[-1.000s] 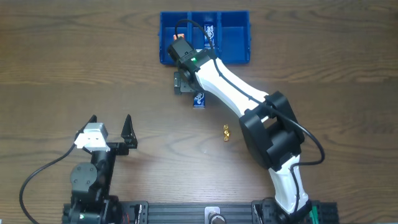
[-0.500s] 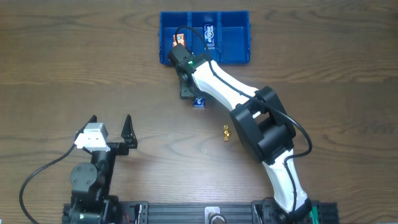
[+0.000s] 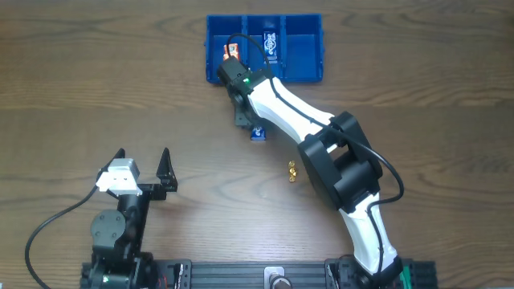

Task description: Sort Candies Into Trays

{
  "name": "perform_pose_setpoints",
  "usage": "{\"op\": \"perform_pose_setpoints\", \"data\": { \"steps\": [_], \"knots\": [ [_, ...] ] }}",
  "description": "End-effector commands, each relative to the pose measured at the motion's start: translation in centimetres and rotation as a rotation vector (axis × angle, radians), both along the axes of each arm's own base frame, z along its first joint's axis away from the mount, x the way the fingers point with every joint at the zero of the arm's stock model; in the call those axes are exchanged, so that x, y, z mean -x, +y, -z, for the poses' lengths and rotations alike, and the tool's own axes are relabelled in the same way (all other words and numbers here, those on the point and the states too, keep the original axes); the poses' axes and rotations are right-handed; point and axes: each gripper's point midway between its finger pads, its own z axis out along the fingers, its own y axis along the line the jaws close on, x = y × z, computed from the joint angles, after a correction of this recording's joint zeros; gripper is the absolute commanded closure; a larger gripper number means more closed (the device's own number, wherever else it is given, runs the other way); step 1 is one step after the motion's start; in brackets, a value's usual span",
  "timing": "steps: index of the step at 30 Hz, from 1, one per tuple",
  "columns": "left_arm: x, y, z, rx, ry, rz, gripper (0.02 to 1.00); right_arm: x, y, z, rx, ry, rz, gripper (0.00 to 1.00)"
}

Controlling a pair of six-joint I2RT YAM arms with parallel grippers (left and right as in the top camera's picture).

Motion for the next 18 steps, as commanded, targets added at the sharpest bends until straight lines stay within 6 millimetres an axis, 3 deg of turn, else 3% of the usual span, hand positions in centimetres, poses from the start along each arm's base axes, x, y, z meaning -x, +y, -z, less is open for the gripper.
{"op": "perform_pose_setpoints", "data": {
  "steps": [1, 2, 5, 7, 8, 10, 12, 14, 18],
  "knots": [
    [0.1, 0.3, 1.8, -0.022, 0.05, -0.015, 0.02, -1.9, -1.9, -11.0, -0.027, -0.223, 0.044, 0.792],
    [0.1, 0.3, 1.8, -0.022, 0.05, -0.015, 0.02, -2.3, -2.5, -14.1, -0.027, -0.294, 0.047, 0.794],
    [0.1, 0.3, 1.8, -0.022, 0.05, -0.015, 0.02, -3.3, -3.3, -20.9, -0.048, -0.46, 0.036, 0.787],
    [0.1, 0.3, 1.8, -0.022, 0.05, -0.015, 0.02, -5.8, -4.2, -24.8, -0.065, -0.581, 0.056, 0.785],
    [0.1, 0.3, 1.8, -0.022, 0.05, -0.015, 0.02, -6.8, -4.3, -25.3, -0.071, -0.612, 0.051, 0.785],
    [0.1, 0.3, 1.8, -0.022, 0.05, -0.015, 0.02, -9.3, -4.1, -25.4, -0.075, -0.677, 0.033, 0.787],
    [0.1, 0.3, 1.8, -0.022, 0.05, -0.015, 0.023, -11.4, -3.6, -24.0, -0.073, -0.703, 0.028, 0.787],
    [0.1, 0.3, 1.8, -0.022, 0.05, -0.015, 0.02, -13.4, -3.3, -21.2, -0.062, -0.696, 0.04, 0.779],
    [0.1, 0.3, 1.8, -0.022, 0.05, -0.015, 0.02, -15.5, -2.9, -15.7, -0.03, -0.648, 0.043, 0.752]
  ]
}}
